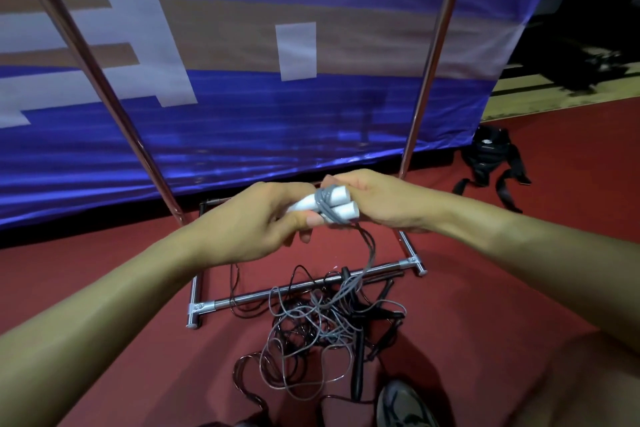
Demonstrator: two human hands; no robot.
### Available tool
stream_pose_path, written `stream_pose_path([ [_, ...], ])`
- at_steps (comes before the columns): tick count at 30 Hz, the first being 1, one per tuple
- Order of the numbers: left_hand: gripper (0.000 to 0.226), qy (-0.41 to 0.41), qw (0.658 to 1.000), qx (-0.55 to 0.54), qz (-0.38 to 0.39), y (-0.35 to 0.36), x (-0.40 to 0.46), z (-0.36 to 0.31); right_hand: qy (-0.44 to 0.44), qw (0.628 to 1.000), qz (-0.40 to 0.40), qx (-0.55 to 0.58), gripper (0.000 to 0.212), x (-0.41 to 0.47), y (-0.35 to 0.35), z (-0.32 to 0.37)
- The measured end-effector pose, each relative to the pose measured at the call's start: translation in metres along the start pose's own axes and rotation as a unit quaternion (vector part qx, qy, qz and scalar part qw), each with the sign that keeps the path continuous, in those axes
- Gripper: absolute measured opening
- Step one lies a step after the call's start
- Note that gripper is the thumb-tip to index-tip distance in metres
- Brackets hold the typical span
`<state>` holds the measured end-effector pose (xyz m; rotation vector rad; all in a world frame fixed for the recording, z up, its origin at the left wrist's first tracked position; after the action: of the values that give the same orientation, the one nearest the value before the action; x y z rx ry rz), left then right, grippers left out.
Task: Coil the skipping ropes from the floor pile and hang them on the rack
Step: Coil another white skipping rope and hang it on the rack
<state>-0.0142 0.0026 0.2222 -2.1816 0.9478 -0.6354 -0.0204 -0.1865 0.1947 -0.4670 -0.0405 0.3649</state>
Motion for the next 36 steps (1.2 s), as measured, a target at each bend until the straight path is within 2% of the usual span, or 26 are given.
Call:
stream_pose_path([
  [2, 0.017, -0.009, 0.999, -0.026, -0.025, -0.002, 0.002, 0.005, 0.007, 0.999, -0.025, 0.047, 0.035, -0.001, 0.001, 0.006],
  [4, 0.020, -0.022, 0.998, -0.050, -0.045, -0.005, 0.003, 0.009, 0.008, 0.998, -0.043, 0.052, 0.027, -0.004, 0.000, 0.014],
  [9, 0.022, -0.067, 0.991, -0.086, -0.081, -0.012, 0.006, 0.010, -0.062, 0.990, -0.102, -0.078, 0.016, -0.006, -0.008, 0.027],
  [12, 0.028, -0.085, 0.985, -0.107, -0.107, -0.014, 0.007, 0.010, -0.081, 0.980, -0.100, -0.150, 0.009, -0.007, -0.010, 0.029],
  [14, 0.025, -0.104, 0.979, -0.113, -0.137, -0.017, 0.008, 0.014, -0.075, 0.980, -0.080, -0.169, 0.015, -0.008, -0.009, 0.026],
  [16, 0.025, -0.129, 0.975, -0.091, -0.154, -0.018, 0.010, 0.018, -0.064, 0.982, -0.085, -0.158, 0.024, -0.006, -0.007, 0.022],
  [20, 0.025, -0.159, 0.973, -0.025, -0.167, -0.013, 0.015, 0.021, -0.057, 0.956, -0.108, -0.268, 0.033, 0.000, -0.007, 0.021],
  [24, 0.027, -0.171, 0.970, 0.064, -0.158, -0.013, 0.019, 0.021, -0.035, 0.931, -0.116, -0.344, 0.033, -0.001, -0.003, 0.027],
  [28, 0.034, -0.219, 0.956, 0.124, -0.150, -0.017, 0.019, 0.038, 0.007, 0.914, -0.080, -0.397, 0.025, -0.003, 0.005, 0.032],
  [33, 0.038, -0.253, 0.943, 0.188, -0.106, -0.020, 0.012, 0.049, -0.015, 0.884, -0.068, -0.463, 0.025, -0.016, 0.004, 0.039],
  [34, 0.037, -0.252, 0.942, 0.200, -0.095, -0.017, 0.012, 0.048, -0.024, 0.883, -0.068, -0.464, 0.025, -0.016, 0.005, 0.038],
  [36, 0.036, -0.248, 0.937, 0.233, -0.078, -0.011, 0.012, 0.045, -0.016, 0.904, -0.070, -0.421, 0.027, -0.015, 0.003, 0.036],
])
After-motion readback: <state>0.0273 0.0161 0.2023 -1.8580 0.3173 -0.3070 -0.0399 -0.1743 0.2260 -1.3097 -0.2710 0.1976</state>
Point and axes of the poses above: each hand's wrist, its own x-axis towards the middle knuckle, its own y-axis out of the palm, z = x × y, the point moved 3 cm from there along x, towards the middle knuckle, and after that the axes turned 5 degrees about -z, right-handed, at the moved point
